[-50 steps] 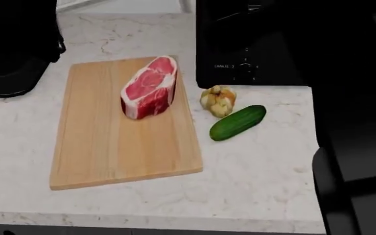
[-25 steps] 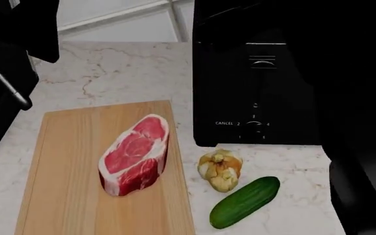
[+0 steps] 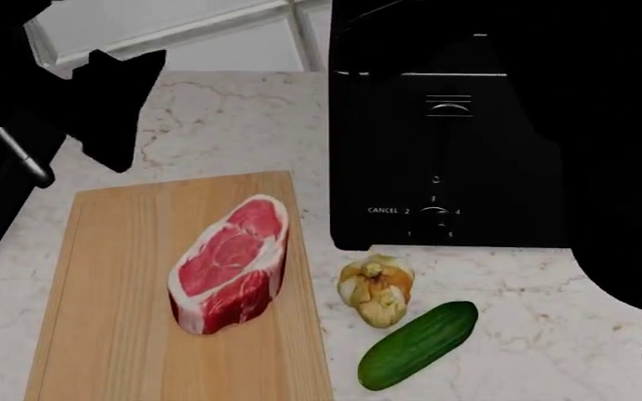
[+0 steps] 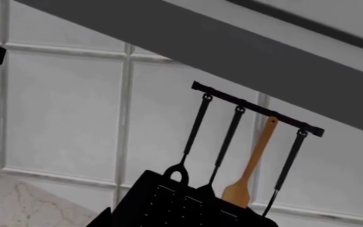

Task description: Clear the non-vegetable object off the cutting board and place the vegetables onto it.

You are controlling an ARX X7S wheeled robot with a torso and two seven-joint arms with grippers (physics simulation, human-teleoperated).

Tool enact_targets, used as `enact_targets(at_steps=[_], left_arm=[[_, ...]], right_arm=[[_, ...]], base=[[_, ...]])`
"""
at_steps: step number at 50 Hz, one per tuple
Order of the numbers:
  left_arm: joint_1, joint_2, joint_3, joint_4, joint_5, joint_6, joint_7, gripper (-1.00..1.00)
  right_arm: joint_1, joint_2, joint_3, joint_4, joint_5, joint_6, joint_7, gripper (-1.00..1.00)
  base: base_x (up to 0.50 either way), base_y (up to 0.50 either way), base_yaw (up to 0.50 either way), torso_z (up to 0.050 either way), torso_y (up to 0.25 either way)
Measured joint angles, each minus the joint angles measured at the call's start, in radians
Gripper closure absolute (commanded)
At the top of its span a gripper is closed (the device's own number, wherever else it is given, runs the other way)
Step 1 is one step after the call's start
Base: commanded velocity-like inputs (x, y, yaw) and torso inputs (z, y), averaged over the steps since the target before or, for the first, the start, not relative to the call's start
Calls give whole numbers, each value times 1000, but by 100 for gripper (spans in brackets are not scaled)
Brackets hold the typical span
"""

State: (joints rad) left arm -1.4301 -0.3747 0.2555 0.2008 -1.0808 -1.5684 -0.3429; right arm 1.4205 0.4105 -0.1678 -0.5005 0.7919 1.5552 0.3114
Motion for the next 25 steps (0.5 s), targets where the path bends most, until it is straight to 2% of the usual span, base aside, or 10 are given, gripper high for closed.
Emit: enact_targets(at_steps=[12, 18, 25], left_arm=[[-74, -54, 126, -135, -396, 10, -172, -100], [-77, -58, 183, -164, -480, 24, -181, -100], [-76, -52, 239, -192, -508, 46, -154, -100]], right_arm=[[26, 18, -14, 18, 61, -3, 48, -100], [28, 22, -16, 21, 90, -1, 73, -100], [25, 29, -16, 22, 124, -2, 103, -100]], base=[[0, 0, 0, 0, 0], [0, 0, 0, 0, 0], [0, 0, 0, 0, 0]])
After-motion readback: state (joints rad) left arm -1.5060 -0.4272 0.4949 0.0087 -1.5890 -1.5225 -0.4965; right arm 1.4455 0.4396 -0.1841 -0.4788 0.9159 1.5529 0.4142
